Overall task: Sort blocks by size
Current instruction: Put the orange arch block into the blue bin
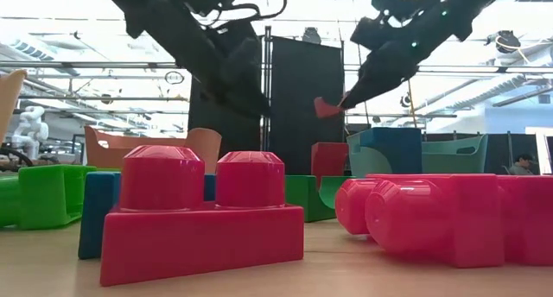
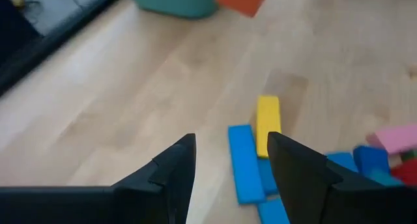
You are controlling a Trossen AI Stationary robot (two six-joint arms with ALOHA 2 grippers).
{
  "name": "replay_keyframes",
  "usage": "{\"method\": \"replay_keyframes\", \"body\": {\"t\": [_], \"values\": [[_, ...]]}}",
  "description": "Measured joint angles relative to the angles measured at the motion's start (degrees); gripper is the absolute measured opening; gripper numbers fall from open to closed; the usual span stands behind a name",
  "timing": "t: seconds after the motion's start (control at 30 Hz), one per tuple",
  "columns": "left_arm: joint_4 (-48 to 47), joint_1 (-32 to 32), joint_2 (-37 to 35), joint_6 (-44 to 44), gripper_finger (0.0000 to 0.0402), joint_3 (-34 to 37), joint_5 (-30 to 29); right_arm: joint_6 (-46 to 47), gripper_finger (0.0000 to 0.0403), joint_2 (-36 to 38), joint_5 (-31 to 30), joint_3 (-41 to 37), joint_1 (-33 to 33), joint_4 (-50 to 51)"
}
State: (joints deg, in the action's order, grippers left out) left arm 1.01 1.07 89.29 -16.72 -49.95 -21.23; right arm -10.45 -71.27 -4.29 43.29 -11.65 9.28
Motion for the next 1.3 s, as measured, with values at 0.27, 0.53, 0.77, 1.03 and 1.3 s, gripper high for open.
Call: {"method": "replay_keyframes", "body": {"t": [0.27, 0.53, 0.77, 1.03, 1.3], "values": [[-6.48, 0.01, -3.38, -1.06, 0.0189, 0.01, -1.63, -1.90, 0.0122, 8.27, -2.04, 0.02, -8.79, 6.25], [-9.70, -0.07, -2.86, -1.06, 0.0189, 0.01, -1.65, -1.92, 0.0123, 9.71, -1.75, 0.02, -20.87, 9.94], [-10.75, -0.07, -2.86, -3.88, 0.0190, 0.01, -1.63, 0.08, 0.0123, 7.83, -1.71, 0.00, -30.32, 9.88], [-11.04, -0.07, -2.86, -3.88, 0.0190, 0.01, -1.73, 1.43, 0.0123, 0.55, 3.79, 0.00, -38.77, 10.78], [-11.04, -0.07, -2.86, -2.17, 0.0182, 0.01, -3.08, 0.74, 0.0123, -8.90, 4.38, 0.00, -42.87, 8.38]]}}
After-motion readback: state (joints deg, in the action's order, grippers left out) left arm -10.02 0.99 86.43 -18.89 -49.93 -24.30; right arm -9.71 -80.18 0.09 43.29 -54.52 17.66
